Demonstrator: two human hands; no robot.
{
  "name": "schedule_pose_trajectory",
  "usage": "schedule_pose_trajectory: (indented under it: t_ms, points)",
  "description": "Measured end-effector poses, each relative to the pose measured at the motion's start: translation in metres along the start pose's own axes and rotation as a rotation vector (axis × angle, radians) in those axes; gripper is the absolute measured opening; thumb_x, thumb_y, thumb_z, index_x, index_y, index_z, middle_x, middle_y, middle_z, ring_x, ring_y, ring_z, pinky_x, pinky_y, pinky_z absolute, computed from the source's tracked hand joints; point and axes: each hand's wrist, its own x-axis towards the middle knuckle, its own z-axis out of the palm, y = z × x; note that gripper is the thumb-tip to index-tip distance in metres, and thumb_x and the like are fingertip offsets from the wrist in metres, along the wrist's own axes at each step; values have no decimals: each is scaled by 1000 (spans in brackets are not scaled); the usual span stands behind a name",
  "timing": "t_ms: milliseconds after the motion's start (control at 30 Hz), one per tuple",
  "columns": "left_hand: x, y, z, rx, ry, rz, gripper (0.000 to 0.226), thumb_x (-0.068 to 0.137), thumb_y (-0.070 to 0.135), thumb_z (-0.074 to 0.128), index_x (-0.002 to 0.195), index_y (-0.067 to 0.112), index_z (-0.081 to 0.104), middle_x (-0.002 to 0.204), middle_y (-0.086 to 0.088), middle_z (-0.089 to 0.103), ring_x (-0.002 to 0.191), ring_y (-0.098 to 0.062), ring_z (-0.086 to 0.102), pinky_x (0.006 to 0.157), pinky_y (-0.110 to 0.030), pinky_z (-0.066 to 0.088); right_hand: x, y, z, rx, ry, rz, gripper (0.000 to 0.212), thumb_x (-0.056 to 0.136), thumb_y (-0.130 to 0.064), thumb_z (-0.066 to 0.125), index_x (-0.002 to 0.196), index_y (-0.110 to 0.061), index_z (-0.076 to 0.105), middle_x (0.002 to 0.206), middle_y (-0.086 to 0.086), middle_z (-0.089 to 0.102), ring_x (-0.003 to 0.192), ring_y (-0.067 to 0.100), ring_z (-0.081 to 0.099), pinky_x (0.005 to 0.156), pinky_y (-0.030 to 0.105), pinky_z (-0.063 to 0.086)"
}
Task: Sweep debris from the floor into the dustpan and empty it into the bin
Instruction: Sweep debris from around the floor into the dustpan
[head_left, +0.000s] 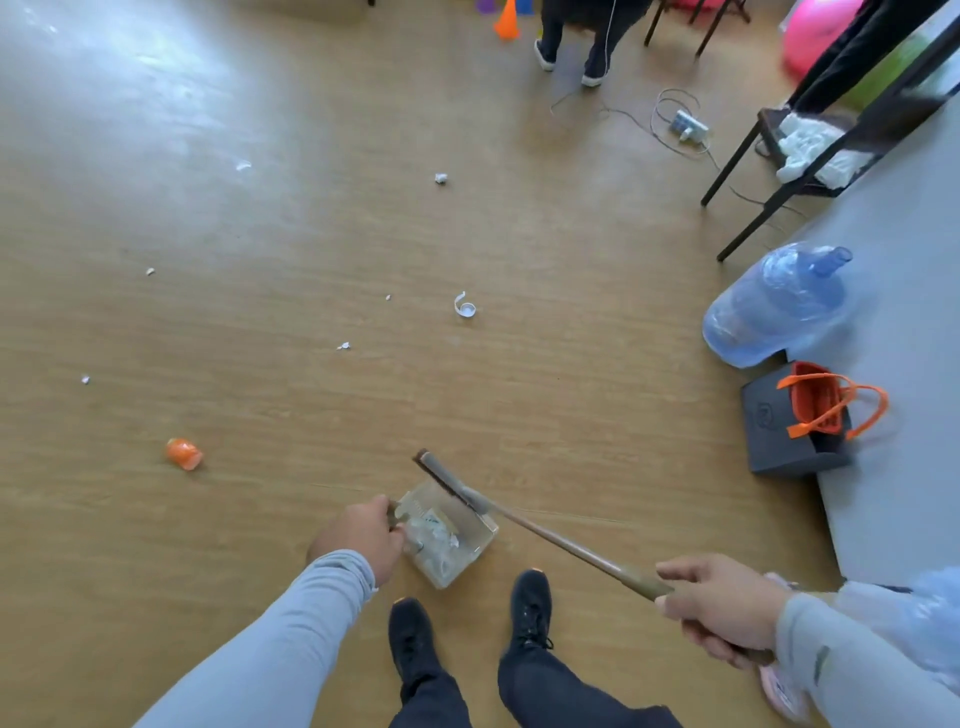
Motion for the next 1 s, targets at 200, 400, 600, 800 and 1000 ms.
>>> schedule_pose_trajectory:
  t_ms: [200,400,600,800,1000]
  points:
    - [-1,-16,-68,-70,106,43,16,88,44,58,99,33,62,95,9,69,87,-20,66,77,-31,54,-36,-41,-4,45,121,-130,24,98,-24,56,117,-12,65,55,10,54,37,18,38,41,25,32]
    - [18,-12,-117,-82,204,111,11,89,45,58,92,34,55,92,6,67,91,-24,66,75,-31,52,-47,-49,-4,308,322,-280,16,99,-18,59,109,-26,67,62,10,62,47,18,49,40,24,38]
    - [59,12,-144,-110,266,103,28,91,46,57,116,36,62,101,7,70,87,-22,62,71,-29,43,-19,-76,-6,264,422,-227,19,86,-13,60,104,-20,57,71,8,62,47,16,50,40,24,40]
    - [120,48,-165,-135,264,50,27,90,47,59,114,36,64,95,7,71,93,-23,67,78,-31,52,40,-135,-64,214,441,-200,23,82,-15,58,103,-25,58,75,9,63,47,21,49,37,22,37]
    - [183,88,-199,-97,252,-8,25,90,48,60,110,33,65,85,8,68,87,-21,66,77,-33,55,89,-177,-134,174,293,-109,30,87,-11,54,116,-19,57,65,10,60,42,19,45,38,23,36]
